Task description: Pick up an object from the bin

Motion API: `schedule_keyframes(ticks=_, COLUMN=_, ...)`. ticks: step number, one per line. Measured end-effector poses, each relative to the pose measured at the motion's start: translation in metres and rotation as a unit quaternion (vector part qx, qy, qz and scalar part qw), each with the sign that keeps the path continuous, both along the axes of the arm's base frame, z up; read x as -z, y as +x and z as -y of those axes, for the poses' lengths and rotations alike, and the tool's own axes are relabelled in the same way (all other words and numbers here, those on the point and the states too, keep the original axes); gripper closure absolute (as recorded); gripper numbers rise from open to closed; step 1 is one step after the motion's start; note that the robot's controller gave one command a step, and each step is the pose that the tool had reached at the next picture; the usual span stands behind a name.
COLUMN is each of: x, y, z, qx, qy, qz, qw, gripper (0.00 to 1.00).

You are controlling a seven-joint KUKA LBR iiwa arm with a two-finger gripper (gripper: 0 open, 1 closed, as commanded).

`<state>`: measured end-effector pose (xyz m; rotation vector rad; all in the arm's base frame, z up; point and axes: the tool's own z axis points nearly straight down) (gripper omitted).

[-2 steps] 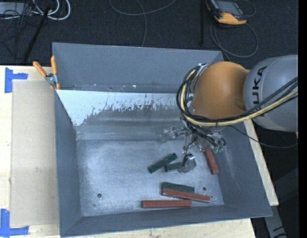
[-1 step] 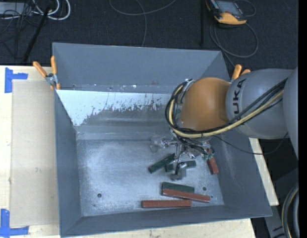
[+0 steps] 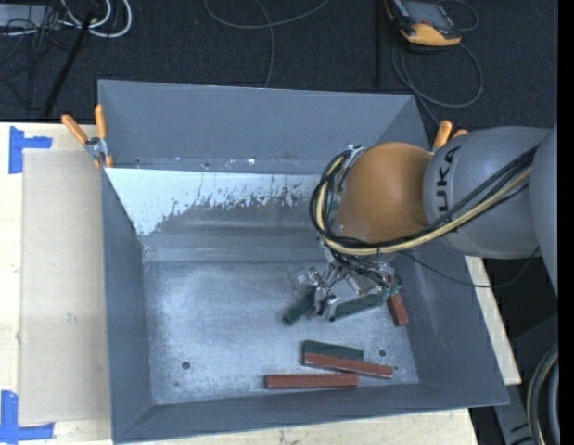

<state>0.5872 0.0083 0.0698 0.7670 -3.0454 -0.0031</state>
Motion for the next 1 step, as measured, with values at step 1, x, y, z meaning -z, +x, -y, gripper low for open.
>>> schedule_keyframes(ticks=1, x=-0.2321, y=0.0174, z=0.0110, qx=-0.034, qy=-0.001, qz=0.0059, qw=0.9994, gripper=1.00)
